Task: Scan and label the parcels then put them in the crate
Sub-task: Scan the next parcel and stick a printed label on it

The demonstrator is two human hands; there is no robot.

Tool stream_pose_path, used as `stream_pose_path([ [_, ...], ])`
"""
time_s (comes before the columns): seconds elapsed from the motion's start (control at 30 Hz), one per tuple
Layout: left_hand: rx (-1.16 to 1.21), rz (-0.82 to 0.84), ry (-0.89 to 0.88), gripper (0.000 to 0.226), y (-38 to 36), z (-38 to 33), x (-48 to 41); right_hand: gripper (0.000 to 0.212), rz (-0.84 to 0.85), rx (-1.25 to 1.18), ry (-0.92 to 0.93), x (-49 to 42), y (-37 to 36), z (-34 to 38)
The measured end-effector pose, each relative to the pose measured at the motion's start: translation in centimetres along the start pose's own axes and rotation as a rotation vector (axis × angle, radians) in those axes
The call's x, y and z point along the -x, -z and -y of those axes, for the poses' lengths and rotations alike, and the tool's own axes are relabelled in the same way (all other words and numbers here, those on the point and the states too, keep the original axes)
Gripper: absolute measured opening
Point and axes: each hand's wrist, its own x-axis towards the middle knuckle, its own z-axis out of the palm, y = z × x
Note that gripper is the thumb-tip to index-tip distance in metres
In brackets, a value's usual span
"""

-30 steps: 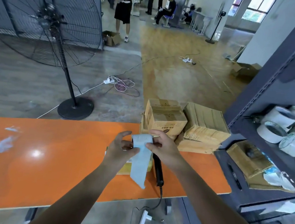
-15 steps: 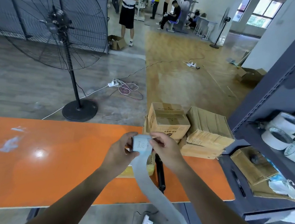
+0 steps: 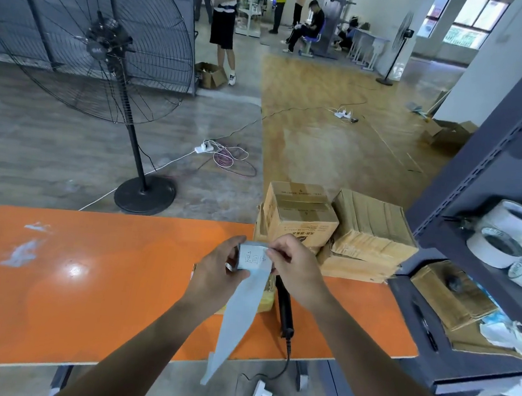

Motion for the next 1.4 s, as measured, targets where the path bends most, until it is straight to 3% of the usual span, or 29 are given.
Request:
stream_pose_path([
  [0.17, 0.149, 0.037, 0.142, 0.045, -0.3, 0.3, -0.5, 0.019, 0.062, -0.012, 0.007, 0.5, 0.1, 0.0],
  [0.33, 0.174, 0.030, 0.121, 0.024, -0.6, 0.5, -0.6, 0.009, 0.108, -0.117, -0.046, 0.7, 0.4, -0.1],
  [0.57, 0.195, 0.057, 0.080, 0.024, -0.5, 0.5, -0.5, 0.012, 0.011, -0.419, -0.267, 0.1, 0.5, 0.3],
  [0.7, 0.252, 0.074, 0.051, 0.018, -0.4, 0.5, -0.2, 0.014, 0.022, -0.467, -0.424, -0.6, 0.7, -0.5],
  [0.87, 0.289, 0.081, 0.052, 0.017, -0.8, 0.2, 0.0, 0.017, 0.023, -0.491, -0.480, -0.6, 0.7, -1.5],
  [1.07, 0.350, 0.019, 0.185, 0.009, -2.0, 0.7, -0.5, 0.009, -0.077, -0.463, -0.462, -0.2, 1.4, -2.5],
  [1.27, 0.477, -0.073, 0.416, 0.005, -4.1, 0.5, -1.4, 0.010, -0.157, -0.207, -0.394, 0.5, 3.8, -5.8],
  [1.4, 0.530, -0.028, 0.559, 0.003, -6.3, 0.4, -1.6, 0.015, -0.163, 0.024, -0.406, 1.0, 6.8, -9.5],
])
